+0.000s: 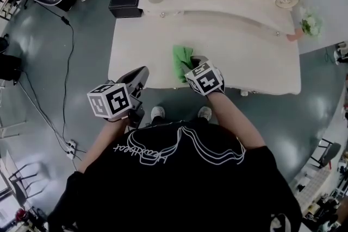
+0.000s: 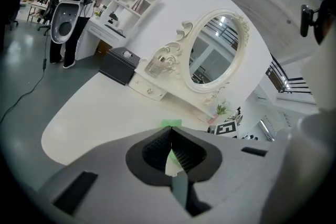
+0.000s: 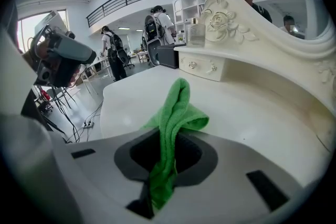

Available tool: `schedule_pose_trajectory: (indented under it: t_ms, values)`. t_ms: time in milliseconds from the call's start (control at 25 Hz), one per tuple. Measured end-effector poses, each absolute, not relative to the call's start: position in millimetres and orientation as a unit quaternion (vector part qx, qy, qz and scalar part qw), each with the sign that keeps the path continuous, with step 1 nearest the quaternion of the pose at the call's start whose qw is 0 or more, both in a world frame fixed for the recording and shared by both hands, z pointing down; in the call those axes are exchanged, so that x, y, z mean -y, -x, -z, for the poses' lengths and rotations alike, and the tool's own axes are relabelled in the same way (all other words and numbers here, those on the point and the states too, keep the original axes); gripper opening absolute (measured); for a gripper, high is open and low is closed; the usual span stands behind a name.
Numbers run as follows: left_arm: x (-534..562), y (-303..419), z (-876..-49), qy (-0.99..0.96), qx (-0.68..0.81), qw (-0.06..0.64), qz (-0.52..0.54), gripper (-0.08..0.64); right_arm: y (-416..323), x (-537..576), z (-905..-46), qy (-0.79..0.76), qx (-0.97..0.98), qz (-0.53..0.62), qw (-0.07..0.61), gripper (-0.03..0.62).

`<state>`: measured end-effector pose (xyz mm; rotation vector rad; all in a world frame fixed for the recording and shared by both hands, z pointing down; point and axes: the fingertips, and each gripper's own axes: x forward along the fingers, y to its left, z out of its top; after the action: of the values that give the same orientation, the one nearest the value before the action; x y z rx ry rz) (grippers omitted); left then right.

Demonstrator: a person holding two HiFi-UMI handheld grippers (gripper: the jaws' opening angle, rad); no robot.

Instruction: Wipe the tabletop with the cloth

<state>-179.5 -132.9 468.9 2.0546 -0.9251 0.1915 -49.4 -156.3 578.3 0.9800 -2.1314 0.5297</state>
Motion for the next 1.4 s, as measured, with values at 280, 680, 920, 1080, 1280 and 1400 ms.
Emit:
schedule_pose_trajectory:
  t_ms: [280, 680, 920, 1080, 1280, 1400]
  values:
    - [132, 165, -469, -0.820, 0.375, 0.427, -0.064, 0.003, 10, 150, -579, -0.392, 0.815, -0.215, 0.368, 0.055]
    - [131, 139, -457, -0.830, 0.372, 0.412, -0.055, 0.005, -42, 142, -579, -0.420, 0.799, -0.209, 0.376, 0.055]
    - [122, 113, -449, -0.833, 0.371, 0.406, -0.053, 0.003, -74, 136, -577, -0.431, 0.794, -0.210, 0.373, 0.055]
    - [115, 94, -449, -0.833, 0.373, 0.406, -0.056, 0.003, -97, 130, -578, -0.436, 0.791, -0.211, 0.375, 0.055]
    - [108, 71, -445, -0.835, 0.372, 0.402, -0.059, 0.004, -121, 124, -578, -0.441, 0.788, -0.212, 0.373, 0.055]
    - [105, 63, -446, -0.833, 0.374, 0.404, -0.059, 0.003, -132, 122, -578, -0.444, 0.788, -0.212, 0.370, 0.055]
